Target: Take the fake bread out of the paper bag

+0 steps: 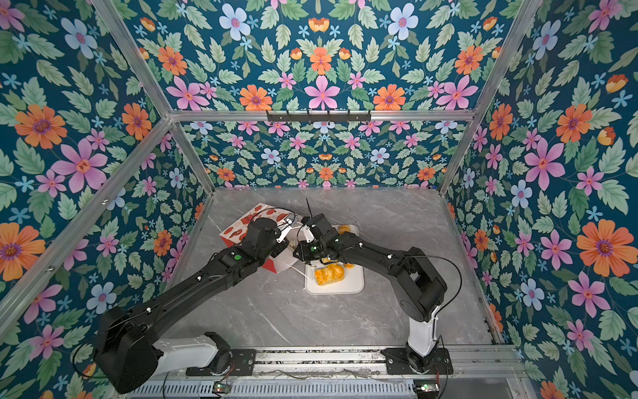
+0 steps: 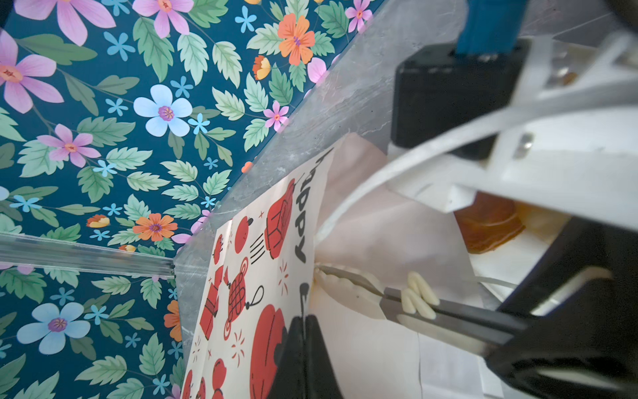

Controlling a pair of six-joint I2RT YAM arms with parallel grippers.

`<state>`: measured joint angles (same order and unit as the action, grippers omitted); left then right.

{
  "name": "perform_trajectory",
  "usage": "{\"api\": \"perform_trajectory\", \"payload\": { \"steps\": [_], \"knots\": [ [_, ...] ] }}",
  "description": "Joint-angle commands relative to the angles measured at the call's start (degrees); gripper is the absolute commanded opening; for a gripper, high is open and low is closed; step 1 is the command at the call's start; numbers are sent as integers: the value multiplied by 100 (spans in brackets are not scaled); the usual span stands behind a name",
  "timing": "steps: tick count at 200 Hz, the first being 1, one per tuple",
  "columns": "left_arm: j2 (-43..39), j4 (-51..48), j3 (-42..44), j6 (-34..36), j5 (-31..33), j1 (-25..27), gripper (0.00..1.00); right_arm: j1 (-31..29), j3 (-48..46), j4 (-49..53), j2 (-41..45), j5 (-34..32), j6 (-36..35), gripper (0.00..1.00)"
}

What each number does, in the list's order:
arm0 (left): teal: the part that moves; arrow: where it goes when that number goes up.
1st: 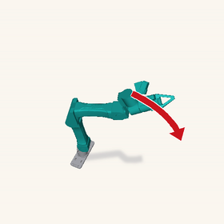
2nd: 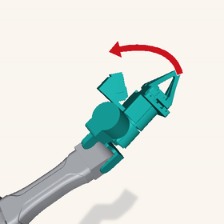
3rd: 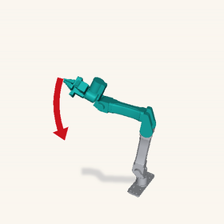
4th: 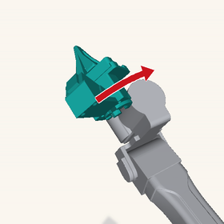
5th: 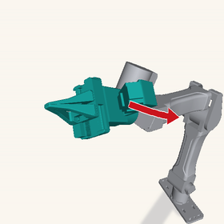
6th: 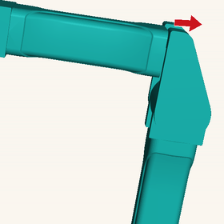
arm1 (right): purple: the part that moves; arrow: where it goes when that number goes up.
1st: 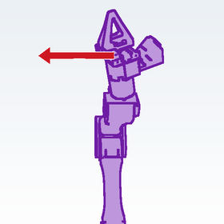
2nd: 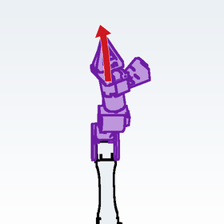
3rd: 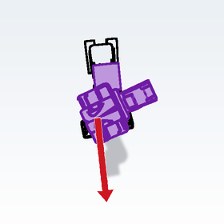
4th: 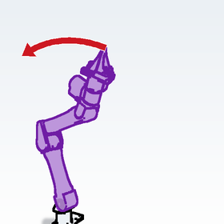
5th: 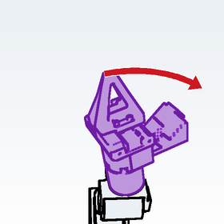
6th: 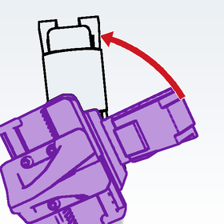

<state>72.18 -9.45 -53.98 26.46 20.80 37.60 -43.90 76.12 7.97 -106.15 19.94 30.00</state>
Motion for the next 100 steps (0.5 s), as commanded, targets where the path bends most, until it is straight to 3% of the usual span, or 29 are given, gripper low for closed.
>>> {"api": "perform_trajectory", "payload": {
  "steps": [1,100],
  "knots": [
    [-48,89,28,-57,320,-62,0,-5,142,-130,-110,-69,23,22],
    [-788,232,514,25,156,-183,0,-210,1008,47,-736,130,-10,27]
  ]
}}
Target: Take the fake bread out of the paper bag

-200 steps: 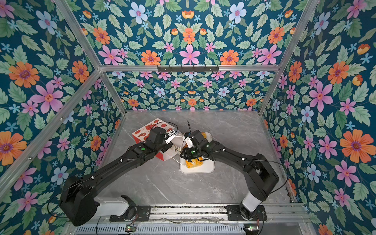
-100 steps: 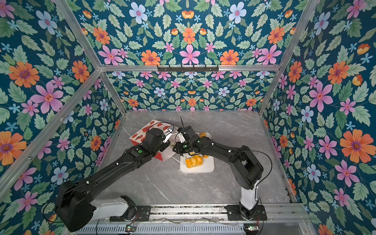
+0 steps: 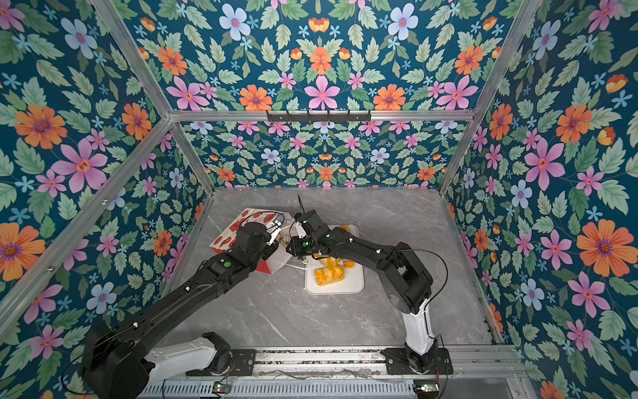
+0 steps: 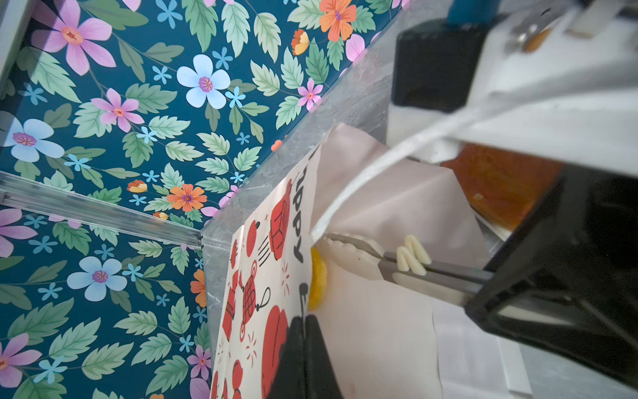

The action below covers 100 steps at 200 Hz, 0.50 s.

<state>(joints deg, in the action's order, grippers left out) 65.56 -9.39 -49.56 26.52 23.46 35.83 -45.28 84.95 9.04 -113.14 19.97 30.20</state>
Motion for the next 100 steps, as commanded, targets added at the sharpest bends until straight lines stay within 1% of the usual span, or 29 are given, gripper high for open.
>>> {"api": "perform_trajectory", "payload": {
  "steps": [1,55,100],
  "knots": [
    [-128,226,75,19,-112,-6,0,-75,131,-60,-39,129,-30,27],
    [-276,331,221,28,-381,-6,0,-174,103,-82,-54,46,64,33],
    [-299,293,219,28,-570,-6,0,-166,108,-141,-82,-85,103,34]
  ]
}}
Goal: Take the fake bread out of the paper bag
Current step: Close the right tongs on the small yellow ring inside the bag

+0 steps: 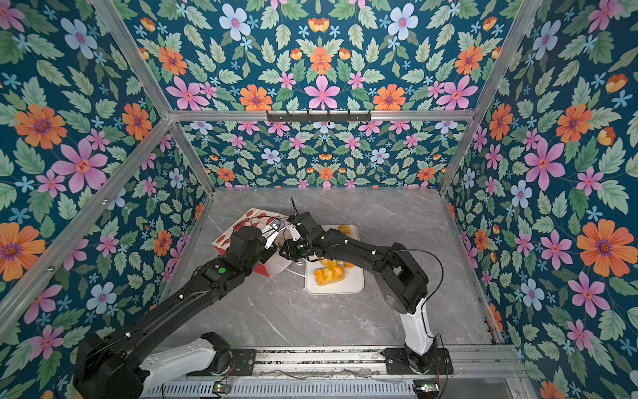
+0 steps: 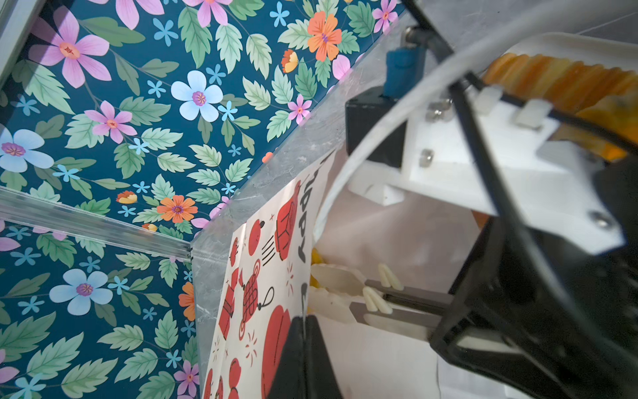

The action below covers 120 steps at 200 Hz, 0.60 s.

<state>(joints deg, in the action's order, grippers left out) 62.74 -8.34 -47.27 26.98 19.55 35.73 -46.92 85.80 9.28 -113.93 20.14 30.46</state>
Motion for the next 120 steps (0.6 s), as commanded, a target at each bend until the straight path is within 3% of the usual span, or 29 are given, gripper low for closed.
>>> {"api": "perform_trajectory", "payload": {
  "steps": [1,120],
  "knots": [
    [-17,186,-11,-18,-179,5,0,-2,15,-173,4,-105,80,34],
    [-46,132,7,-35,-227,5,0,33,-495,-512,571,-477,115,35]
  ]
}}
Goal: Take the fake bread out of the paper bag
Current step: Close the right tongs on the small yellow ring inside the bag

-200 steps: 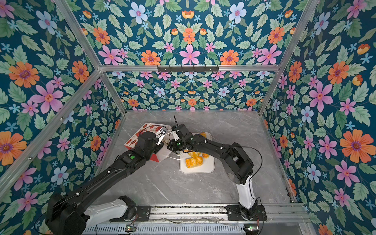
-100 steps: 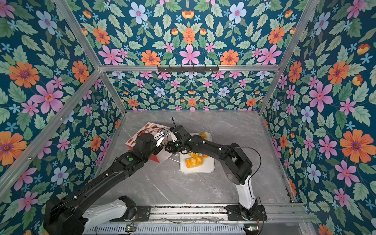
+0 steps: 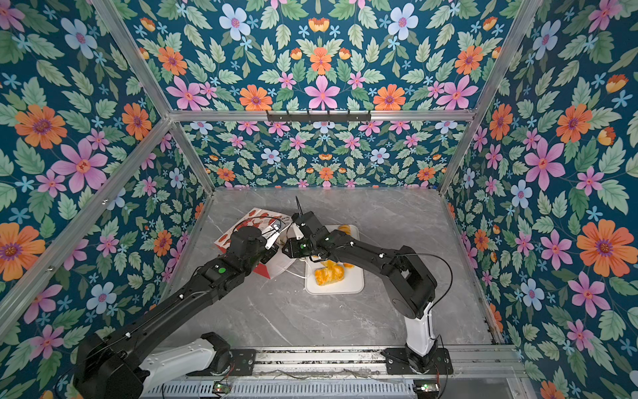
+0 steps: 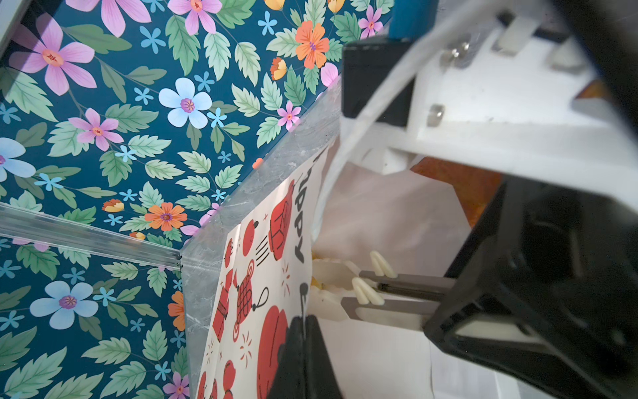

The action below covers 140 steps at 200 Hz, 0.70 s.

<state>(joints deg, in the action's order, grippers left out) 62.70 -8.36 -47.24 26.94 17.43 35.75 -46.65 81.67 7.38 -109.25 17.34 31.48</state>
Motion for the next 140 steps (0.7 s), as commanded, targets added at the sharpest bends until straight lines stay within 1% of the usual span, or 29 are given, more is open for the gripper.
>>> {"api": "perform_trajectory", "payload": {
  "steps": [1,34,140],
  "knots": [
    [-40,138,5,-31,-9,7,0,7,-95,-332,113,-206,14,35],
    [-73,124,11,-41,-16,-2,0,16,-12,-177,84,-247,-29,35],
    [-21,47,-13,-48,-114,9,0,95,63,-290,-146,-167,136,37]
  ]
}}
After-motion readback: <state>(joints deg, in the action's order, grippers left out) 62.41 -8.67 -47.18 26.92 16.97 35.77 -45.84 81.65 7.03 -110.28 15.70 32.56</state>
